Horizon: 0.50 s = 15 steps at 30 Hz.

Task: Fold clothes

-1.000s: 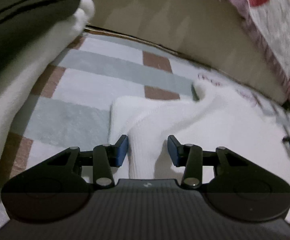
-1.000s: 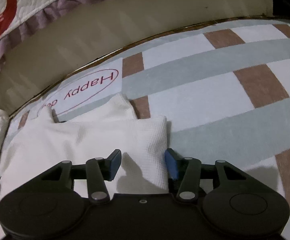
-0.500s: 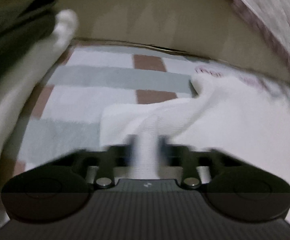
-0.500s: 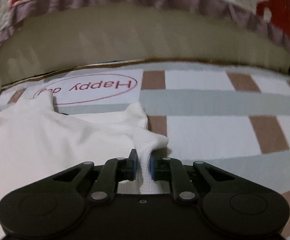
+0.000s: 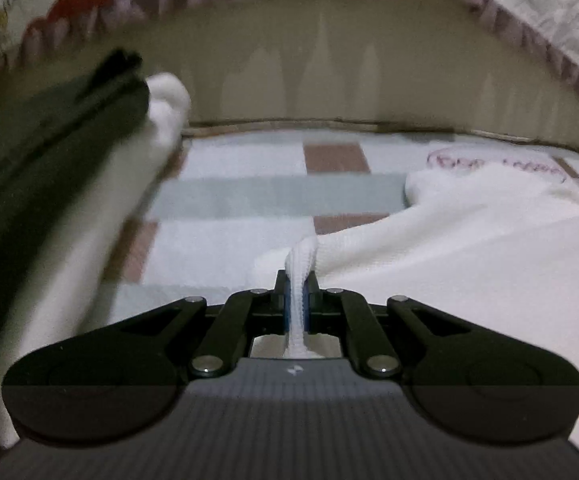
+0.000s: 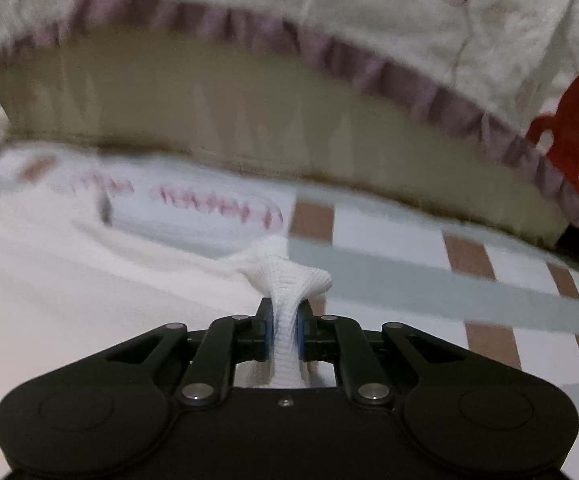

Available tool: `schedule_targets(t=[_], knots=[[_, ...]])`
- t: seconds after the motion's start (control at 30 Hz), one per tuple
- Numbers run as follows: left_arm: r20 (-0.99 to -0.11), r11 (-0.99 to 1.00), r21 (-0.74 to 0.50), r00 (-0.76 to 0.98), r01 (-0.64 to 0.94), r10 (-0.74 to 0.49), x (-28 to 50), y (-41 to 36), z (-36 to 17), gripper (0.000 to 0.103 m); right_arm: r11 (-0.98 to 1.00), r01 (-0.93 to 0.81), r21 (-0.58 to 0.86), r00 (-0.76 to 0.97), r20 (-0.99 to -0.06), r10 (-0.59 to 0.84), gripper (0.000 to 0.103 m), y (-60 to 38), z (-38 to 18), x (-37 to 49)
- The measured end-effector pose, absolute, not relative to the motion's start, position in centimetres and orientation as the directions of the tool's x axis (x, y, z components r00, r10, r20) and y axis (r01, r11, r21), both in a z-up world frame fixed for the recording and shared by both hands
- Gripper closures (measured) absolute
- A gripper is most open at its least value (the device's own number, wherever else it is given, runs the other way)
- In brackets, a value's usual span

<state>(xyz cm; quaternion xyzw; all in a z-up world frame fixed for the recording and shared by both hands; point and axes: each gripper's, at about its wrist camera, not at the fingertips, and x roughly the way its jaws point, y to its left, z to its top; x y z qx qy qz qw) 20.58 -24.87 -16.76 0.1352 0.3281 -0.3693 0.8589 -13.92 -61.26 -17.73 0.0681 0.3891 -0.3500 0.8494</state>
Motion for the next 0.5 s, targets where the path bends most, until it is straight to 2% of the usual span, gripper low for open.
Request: schedule_targets(t=[0.07,0.13,0.27,0.37,0.4,0.43,0.47,0.5], knots=[[-0.661,0.692,-0.018,0.511,0.722,-0.55,20.6,-24.9,-17.0,0.097,0.719,0.666,-0.198,0.401,-0.717,-0.57,0.09,-61.2,-18.6,-13.6],[-0.652,0.699,-0.029,0.516,0.715,-0.555,20.6,-24.8,-16.7,0.097,0.713,0.669,-0.21,0.411,-0.695,-0.59,0.098,-61.0,-18.7,-13.8],[-0.57,0.681,-0.093,0.522,0.726,-0.634,20.1,-23.2,-14.4,0.097,0.706,0.674,-0.217,0.47,-0.611,-0.637,0.099,-60.3,-17.2,-14.3],[-0.594,0.695,-0.081,0.525,0.715,-0.61,20.2,-23.1,-15.2,0.095,0.694,0.677,-0.245,0.466,-0.587,-0.662,0.099,-60.9,-17.4,-14.2],[-0.631,0.712,-0.045,0.532,0.701,-0.564,20.6,-23.5,-16.3,0.092,0.688,0.679,-0.256,0.454,-0.59,-0.667,0.098,-61.2,-18.0,-14.1],[-0.668,0.728,-0.006,0.539,0.686,-0.513,20.9,-24.0,-17.4,0.087,0.68,0.68,-0.273,0.429,-0.604,-0.671,0.091,-61.6,-18.7,-13.9],[-0.674,0.744,0.016,0.557,0.667,-0.485,21.0,-23.9,-17.9,0.076,0.659,0.687,-0.307,0.381,-0.619,-0.687,0.089,-61.9,-19.4,-13.7],[-0.674,0.761,0.035,0.577,0.648,-0.461,21.0,-23.8,-18.3,0.07,0.627,0.705,-0.332,0.332,-0.627,-0.705,0.089,-62.1,-19.7,-13.6]])
